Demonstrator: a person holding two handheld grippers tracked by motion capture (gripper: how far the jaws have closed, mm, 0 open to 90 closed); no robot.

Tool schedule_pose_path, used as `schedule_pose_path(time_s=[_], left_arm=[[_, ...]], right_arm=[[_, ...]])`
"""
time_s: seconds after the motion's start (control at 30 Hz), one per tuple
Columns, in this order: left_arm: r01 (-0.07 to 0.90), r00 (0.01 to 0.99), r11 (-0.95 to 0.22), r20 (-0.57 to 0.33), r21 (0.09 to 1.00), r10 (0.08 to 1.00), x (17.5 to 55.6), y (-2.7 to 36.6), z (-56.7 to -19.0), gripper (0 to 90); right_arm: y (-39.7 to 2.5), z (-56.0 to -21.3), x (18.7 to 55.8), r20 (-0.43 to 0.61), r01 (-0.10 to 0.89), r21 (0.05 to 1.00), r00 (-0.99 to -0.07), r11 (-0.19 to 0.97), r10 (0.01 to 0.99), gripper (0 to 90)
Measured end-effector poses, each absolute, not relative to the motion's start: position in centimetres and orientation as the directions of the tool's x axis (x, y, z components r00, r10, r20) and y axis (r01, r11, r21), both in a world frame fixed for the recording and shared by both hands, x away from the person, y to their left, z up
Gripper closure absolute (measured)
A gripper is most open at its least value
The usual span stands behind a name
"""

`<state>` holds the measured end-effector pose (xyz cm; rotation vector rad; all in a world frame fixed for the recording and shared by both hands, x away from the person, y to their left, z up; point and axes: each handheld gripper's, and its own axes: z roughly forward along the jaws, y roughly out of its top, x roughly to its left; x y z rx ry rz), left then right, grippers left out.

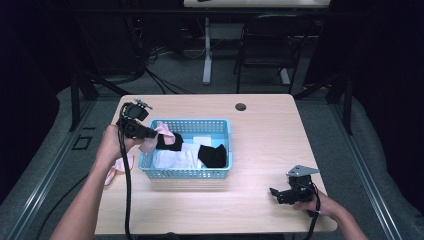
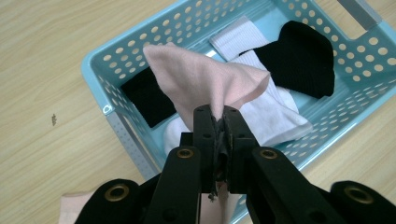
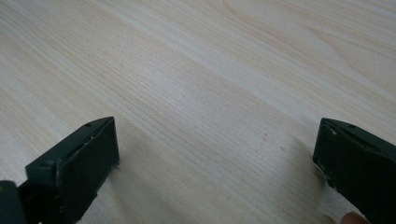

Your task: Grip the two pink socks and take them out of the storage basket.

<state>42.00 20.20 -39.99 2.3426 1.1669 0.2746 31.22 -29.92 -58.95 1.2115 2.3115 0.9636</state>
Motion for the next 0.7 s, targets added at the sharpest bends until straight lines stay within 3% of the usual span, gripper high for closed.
schedule_pose_path(time_s=[0.7], left_arm=[[0.697, 0.555, -0.449, -0.024, 0.559, 0.831, 41.3, 24.0, -37.7, 85.7]], right_arm=[[-29.9, -59.0, 31.2, 0.000, 0.579, 0.710, -0.569, 0.400, 0.823, 0.0]])
